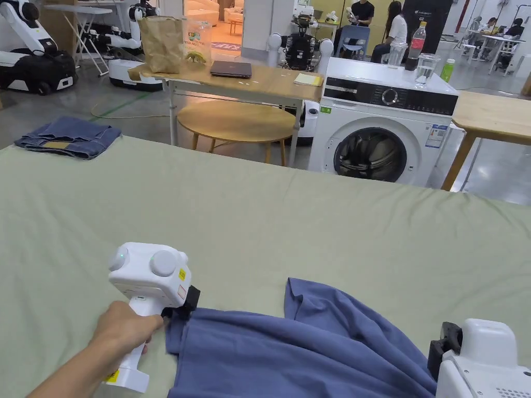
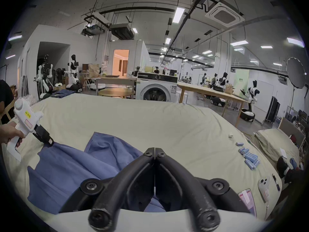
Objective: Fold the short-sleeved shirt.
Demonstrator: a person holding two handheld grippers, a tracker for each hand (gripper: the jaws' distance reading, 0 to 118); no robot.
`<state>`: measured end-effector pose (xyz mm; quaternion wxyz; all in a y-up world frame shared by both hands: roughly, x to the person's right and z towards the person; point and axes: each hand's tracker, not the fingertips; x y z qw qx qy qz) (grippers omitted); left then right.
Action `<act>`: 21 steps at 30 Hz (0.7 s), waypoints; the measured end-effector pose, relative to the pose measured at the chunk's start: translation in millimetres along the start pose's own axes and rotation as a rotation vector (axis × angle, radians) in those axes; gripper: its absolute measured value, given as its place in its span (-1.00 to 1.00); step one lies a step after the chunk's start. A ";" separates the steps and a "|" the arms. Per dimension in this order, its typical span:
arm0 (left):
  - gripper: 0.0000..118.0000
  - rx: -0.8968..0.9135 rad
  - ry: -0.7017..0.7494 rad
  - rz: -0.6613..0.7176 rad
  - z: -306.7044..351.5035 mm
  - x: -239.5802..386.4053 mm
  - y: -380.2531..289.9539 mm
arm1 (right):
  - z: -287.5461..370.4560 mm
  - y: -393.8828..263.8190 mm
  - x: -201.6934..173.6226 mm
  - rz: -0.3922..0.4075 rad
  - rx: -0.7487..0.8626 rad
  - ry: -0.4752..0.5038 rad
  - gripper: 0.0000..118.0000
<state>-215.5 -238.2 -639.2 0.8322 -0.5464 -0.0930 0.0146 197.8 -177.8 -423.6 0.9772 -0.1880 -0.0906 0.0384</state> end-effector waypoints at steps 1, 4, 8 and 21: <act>-0.90 0.005 -0.024 -0.004 2.3 -2.0 0.9 | -0.8 0.0 -0.2 -0.001 -0.002 0.002 -1.00; -1.00 0.006 -0.048 -0.004 2.3 -2.6 1.4 | -3.3 1.1 -0.6 0.009 -0.008 0.005 -1.00; -1.00 0.048 -0.095 0.003 11.8 -11.1 -0.7 | -6.6 5.3 4.0 0.035 -0.013 0.004 -1.00; -1.00 0.183 -0.200 0.048 60.5 -6.5 -21.6 | -122.5 43.9 29.2 0.069 -0.402 0.147 0.16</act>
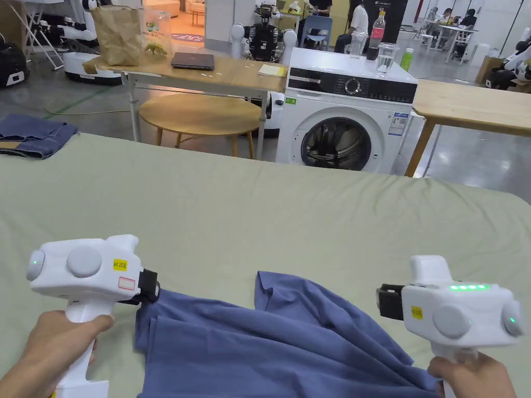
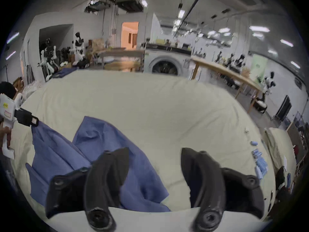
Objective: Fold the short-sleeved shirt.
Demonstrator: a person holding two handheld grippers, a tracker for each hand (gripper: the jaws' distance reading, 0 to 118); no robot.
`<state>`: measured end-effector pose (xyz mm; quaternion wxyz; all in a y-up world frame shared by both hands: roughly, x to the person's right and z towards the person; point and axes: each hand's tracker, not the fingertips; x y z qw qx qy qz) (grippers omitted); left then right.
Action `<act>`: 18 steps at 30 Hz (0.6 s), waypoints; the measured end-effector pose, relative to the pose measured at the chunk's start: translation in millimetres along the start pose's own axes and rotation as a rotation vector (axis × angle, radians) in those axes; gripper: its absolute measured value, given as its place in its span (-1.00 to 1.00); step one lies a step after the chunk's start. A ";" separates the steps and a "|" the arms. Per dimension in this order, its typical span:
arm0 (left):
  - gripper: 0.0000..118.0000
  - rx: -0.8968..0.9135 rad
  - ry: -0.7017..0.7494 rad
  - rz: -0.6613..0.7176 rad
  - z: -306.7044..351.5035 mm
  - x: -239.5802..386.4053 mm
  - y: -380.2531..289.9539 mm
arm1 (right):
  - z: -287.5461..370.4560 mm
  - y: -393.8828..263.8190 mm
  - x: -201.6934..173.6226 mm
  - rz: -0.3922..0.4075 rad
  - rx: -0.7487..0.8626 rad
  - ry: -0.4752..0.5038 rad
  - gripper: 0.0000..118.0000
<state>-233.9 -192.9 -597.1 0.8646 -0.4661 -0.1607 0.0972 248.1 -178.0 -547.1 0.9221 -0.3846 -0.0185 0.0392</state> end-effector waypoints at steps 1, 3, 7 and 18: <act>-1.00 0.007 -0.001 0.000 2.5 1.6 -3.1 | -12.3 4.1 1.5 -0.001 -0.042 0.024 0.16; -1.00 0.015 -0.003 0.012 6.2 2.3 -8.7 | -39.0 9.3 3.7 0.002 -0.117 0.046 0.16; -1.00 0.025 -0.012 0.030 14.4 7.2 -19.9 | -78.4 9.0 -1.4 0.021 -0.231 0.060 0.16; -1.00 0.032 -0.002 0.013 21.1 15.0 -24.8 | -92.7 -4.9 -22.0 0.080 -0.290 0.061 -1.00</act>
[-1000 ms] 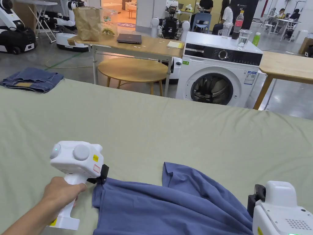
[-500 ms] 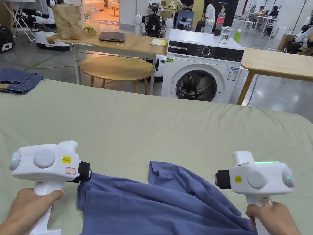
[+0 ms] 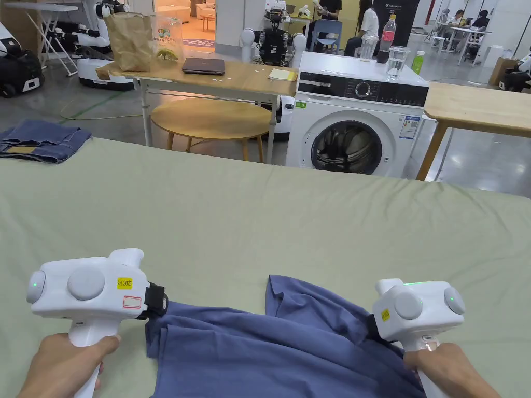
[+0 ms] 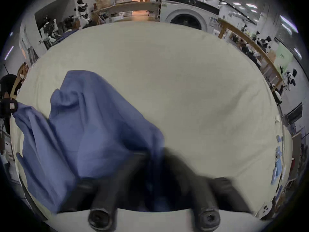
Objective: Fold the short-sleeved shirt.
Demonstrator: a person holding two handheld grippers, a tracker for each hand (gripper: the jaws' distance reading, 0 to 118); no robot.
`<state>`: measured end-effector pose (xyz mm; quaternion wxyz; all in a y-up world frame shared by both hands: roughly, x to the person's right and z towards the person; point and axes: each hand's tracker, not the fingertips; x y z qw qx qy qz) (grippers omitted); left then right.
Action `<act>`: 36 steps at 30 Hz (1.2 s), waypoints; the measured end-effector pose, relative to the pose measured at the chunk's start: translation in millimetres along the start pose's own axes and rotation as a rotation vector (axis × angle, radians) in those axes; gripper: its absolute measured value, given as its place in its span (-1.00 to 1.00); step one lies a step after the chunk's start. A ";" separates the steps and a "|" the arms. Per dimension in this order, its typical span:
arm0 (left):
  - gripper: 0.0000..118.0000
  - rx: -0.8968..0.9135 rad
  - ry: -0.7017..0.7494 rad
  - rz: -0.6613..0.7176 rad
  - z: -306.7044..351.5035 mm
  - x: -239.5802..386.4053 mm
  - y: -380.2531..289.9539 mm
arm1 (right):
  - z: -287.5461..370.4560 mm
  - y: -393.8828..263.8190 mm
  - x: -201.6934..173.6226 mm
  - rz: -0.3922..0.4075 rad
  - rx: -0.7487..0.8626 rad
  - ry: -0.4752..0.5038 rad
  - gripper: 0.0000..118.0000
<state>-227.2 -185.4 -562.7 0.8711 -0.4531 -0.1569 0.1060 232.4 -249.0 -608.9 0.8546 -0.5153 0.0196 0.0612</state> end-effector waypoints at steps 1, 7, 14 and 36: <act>-1.00 0.001 0.001 -0.003 0.7 1.2 -0.3 | 2.5 -2.9 2.0 -0.011 0.005 0.014 -1.00; -1.00 0.032 -0.008 -0.010 13.8 -1.2 2.7 | 44.6 -12.3 27.0 -0.129 0.196 -0.019 -1.00; -1.00 0.133 -0.038 -0.009 59.6 2.2 19.6 | 131.7 -8.2 65.0 -0.167 0.421 -0.125 -1.00; -1.00 0.474 0.015 -0.140 240.8 49.2 183.4 | 377.7 47.8 96.4 -0.167 0.837 -0.325 -1.00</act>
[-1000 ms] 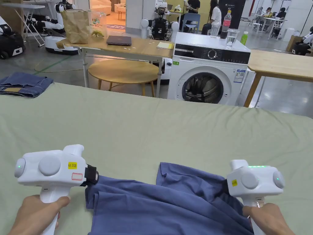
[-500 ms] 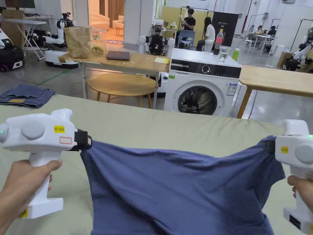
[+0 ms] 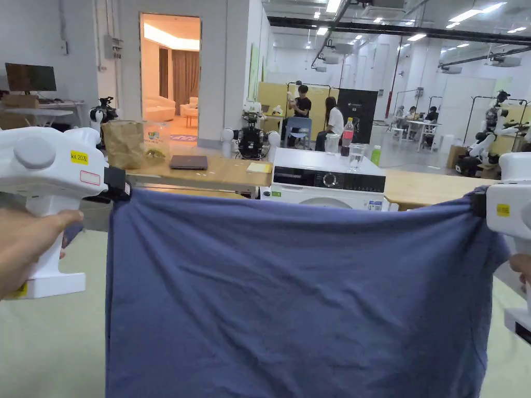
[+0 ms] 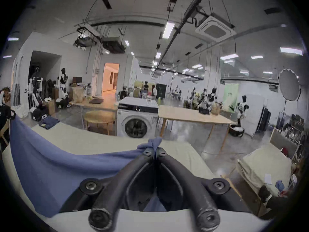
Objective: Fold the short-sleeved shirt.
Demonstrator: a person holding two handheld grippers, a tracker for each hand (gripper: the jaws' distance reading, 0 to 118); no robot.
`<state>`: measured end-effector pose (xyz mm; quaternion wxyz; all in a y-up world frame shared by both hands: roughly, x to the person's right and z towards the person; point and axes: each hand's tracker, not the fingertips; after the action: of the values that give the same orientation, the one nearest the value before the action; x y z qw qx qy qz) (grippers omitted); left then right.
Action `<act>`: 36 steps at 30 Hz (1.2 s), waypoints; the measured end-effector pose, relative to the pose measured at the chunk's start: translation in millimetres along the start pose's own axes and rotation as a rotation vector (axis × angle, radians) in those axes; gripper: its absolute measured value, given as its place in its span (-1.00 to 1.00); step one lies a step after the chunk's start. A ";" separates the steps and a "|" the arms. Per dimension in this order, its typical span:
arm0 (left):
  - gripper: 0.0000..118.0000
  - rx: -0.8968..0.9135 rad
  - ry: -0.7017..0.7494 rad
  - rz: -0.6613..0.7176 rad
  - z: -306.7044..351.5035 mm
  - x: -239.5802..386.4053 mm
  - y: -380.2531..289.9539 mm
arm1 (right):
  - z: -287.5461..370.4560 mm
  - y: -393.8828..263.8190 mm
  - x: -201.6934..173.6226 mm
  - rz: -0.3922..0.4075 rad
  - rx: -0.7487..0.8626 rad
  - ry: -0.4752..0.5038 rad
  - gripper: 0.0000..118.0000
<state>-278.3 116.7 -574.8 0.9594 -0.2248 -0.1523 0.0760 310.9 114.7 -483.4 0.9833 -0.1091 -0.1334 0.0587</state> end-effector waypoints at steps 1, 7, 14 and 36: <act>-1.00 0.014 0.006 -0.006 1.3 1.6 11.1 | -2.8 9.4 -0.9 0.000 0.009 -0.004 -1.00; -1.00 0.078 0.038 -0.026 9.2 6.6 67.4 | -21.5 58.5 -6.5 0.013 0.063 -0.019 -1.00; -1.00 0.159 0.072 -0.056 9.1 7.3 123.3 | -44.0 113.5 -16.4 0.032 0.136 -0.048 -1.00; -1.00 0.064 0.046 -0.038 -17.1 -14.3 -17.3 | -16.3 -17.0 -28.6 0.090 0.026 -0.057 -1.00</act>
<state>-284.9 91.3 -585.2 0.9706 -0.1928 -0.1320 0.0574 289.5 90.8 -501.9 0.9768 -0.1006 -0.1556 0.1077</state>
